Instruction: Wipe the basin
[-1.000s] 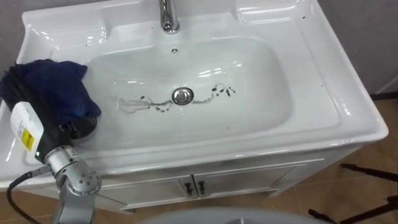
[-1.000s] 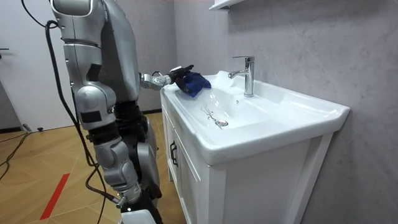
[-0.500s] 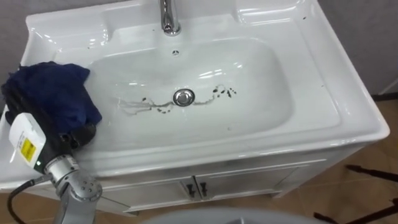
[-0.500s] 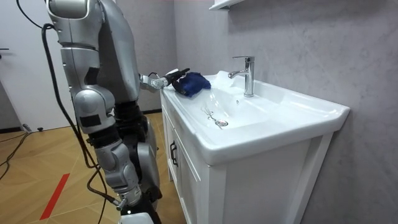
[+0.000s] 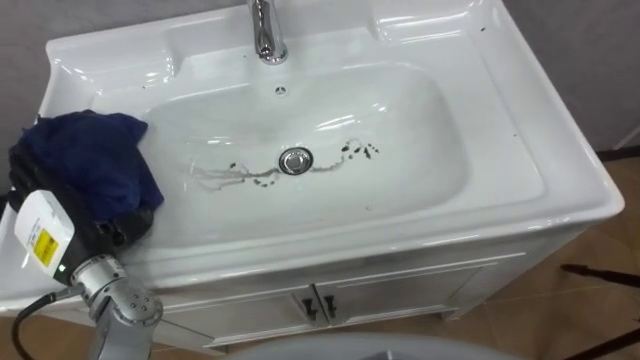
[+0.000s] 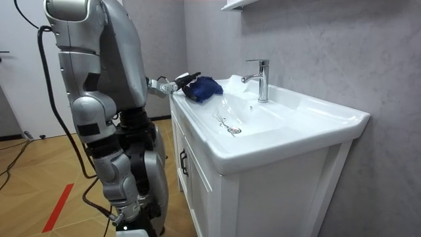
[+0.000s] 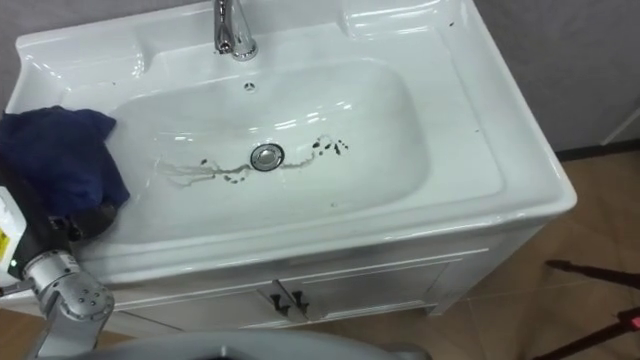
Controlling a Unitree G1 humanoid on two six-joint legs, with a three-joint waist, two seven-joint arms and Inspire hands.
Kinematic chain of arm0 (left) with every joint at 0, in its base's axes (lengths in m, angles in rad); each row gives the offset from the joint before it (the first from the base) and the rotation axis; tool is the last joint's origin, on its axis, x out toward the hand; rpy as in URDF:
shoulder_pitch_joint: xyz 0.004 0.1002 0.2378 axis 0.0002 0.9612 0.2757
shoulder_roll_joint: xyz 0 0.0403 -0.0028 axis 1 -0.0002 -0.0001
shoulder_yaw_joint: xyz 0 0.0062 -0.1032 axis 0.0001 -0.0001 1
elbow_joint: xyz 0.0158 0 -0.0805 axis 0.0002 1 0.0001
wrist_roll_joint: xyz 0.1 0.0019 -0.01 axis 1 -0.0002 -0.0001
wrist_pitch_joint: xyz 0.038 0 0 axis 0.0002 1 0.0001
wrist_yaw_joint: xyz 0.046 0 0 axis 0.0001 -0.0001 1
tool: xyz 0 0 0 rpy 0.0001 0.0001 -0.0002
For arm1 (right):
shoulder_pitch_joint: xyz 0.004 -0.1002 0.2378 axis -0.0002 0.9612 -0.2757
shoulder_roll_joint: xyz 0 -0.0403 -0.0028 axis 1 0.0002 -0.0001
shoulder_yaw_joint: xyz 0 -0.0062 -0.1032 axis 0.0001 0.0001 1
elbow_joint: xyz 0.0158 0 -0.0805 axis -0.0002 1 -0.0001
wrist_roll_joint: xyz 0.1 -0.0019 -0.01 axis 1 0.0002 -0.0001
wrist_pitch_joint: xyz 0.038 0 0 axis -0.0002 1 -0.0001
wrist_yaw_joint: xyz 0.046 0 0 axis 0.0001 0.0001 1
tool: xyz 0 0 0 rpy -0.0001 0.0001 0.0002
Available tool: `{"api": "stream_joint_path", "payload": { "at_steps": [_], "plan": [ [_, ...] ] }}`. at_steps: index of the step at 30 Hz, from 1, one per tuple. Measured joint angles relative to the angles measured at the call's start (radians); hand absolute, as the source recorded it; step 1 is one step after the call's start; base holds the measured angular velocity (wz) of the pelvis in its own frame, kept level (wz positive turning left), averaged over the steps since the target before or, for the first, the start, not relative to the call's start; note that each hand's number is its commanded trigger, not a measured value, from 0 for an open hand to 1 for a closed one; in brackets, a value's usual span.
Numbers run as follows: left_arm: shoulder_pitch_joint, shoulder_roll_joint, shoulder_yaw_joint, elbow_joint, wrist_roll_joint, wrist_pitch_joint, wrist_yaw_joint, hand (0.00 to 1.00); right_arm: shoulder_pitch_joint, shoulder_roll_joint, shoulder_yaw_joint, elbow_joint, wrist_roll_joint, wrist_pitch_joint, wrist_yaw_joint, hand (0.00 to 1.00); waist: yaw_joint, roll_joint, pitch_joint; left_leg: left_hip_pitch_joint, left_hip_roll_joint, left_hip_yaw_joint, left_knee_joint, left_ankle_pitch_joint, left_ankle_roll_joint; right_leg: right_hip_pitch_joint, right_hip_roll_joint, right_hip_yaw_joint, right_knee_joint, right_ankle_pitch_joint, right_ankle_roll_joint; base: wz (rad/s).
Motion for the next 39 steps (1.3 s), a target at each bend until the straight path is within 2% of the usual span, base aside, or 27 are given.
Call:
{"api": "stream_joint_path", "payload": {
  "at_steps": [11,24,34,39],
  "plan": [
    [-0.014,0.008,-0.002,0.001,0.0,0.001,-0.01,0.0,-0.004,0.0,0.038,-0.008,-0.017,0.002,-0.001,0.0,0.004,-0.01,0.0004,-0.005,0.0,-0.002,0.004,0.001,0.0,-0.001,0.0,-0.003,-0.001,0.0,0.0,0.0],
    [-0.036,0.014,-0.01,-0.022,0.019,0.016,0.002,0.0,-0.027,0.01,0.076,-0.003,-0.025,0.0,-0.039,0.0,-0.011,-0.022,0.0107,-0.034,0.0,-0.029,0.015,0.005,-0.003,0.001,-0.001,-0.027,-0.009,0.001,-0.002,0.07],
    [-0.032,0.014,-0.012,-0.022,0.019,0.023,0.011,0.0,-0.017,0.01,0.076,0.012,-0.033,-0.001,-0.036,0.0,-0.032,-0.018,0.0168,-0.032,0.0,-0.029,0.016,0.005,-0.003,0.001,-0.001,-0.03,-0.004,0.001,-0.003,0.0],
    [-0.033,0.014,-0.012,-0.018,0.02,0.025,0.01,0.0,-0.021,0.007,0.075,0.037,-0.035,0.0,-0.036,0.0,-0.052,-0.006,0.0226,-0.029,0.0,-0.026,0.016,0.005,-0.003,0.0,-0.001,-0.018,0.0,0.001,-0.003,-0.01]
  ]
}}
